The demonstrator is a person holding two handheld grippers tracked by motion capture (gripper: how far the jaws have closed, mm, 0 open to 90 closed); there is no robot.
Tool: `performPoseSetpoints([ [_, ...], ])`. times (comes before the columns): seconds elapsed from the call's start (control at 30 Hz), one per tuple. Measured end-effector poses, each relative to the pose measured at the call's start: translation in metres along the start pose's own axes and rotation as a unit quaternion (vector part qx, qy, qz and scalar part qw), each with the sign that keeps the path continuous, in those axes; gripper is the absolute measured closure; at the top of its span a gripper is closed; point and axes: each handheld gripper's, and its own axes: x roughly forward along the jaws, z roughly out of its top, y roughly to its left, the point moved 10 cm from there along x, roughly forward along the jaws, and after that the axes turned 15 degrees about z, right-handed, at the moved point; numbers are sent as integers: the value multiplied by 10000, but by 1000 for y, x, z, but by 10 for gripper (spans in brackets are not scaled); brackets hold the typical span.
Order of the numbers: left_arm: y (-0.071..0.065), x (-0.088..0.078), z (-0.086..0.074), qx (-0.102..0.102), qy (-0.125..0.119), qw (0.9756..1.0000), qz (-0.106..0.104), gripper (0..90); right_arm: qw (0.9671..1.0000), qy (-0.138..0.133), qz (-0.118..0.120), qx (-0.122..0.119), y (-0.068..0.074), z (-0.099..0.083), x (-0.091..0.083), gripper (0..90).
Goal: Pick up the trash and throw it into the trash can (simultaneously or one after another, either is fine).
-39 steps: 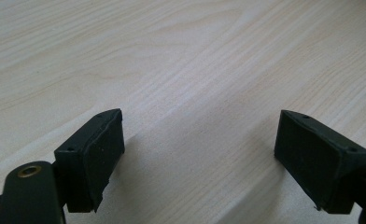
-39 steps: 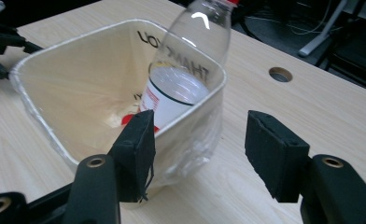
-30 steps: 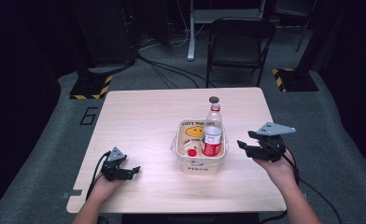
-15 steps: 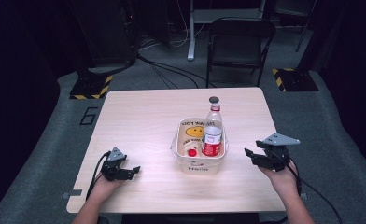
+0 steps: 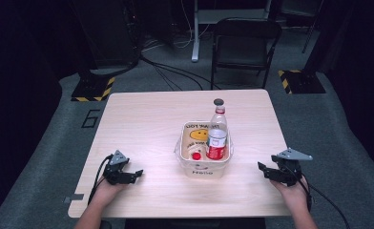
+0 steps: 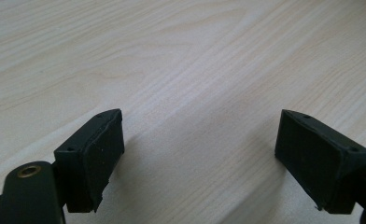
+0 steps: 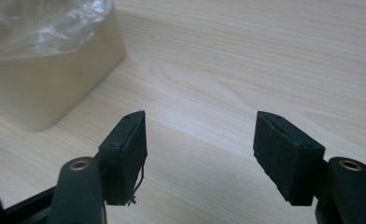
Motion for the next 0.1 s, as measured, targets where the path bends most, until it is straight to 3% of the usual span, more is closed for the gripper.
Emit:
performPoseSetpoints([
  [0.1, 1, 0, 0, -24, 9, 10000, 17, 152, 10000, -67, -15, 48, -4, -4, 0, 298],
])
